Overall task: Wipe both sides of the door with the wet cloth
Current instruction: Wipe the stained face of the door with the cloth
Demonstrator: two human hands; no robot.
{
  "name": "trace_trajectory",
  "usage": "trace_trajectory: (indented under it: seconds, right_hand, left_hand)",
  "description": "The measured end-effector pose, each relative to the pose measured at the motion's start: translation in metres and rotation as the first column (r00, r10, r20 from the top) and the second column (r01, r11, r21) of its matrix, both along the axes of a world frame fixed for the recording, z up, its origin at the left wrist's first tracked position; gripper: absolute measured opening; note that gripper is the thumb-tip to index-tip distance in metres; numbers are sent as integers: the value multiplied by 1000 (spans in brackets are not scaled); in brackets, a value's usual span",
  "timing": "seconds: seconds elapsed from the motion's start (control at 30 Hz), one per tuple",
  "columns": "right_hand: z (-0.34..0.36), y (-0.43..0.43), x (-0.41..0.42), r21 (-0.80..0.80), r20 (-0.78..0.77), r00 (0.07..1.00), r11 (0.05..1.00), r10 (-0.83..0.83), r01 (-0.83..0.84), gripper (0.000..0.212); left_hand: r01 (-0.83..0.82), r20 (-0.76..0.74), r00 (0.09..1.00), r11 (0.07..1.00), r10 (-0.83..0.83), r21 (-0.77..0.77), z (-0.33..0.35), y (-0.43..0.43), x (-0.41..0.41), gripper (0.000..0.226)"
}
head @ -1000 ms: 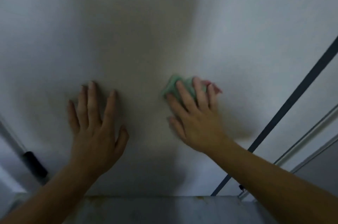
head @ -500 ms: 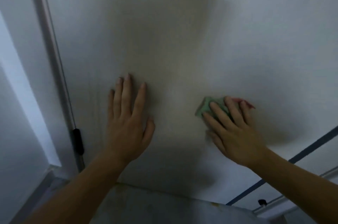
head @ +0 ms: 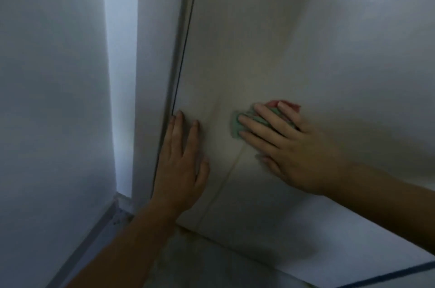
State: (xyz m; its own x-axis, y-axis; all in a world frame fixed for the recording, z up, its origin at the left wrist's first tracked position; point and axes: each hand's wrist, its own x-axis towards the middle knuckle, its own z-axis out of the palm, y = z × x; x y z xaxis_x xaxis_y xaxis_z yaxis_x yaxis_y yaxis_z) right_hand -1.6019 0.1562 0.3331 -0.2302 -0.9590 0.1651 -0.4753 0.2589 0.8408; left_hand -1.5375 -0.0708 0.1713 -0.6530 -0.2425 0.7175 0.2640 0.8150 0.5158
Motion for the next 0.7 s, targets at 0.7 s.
trace_trajectory:
  seconds: [0.7]
  right_hand:
    - [63,14,-7,114,109,983,981,146,-158,54]
  left_hand:
    - [-112,-151,981,991,122,74,20,47,-15,60]
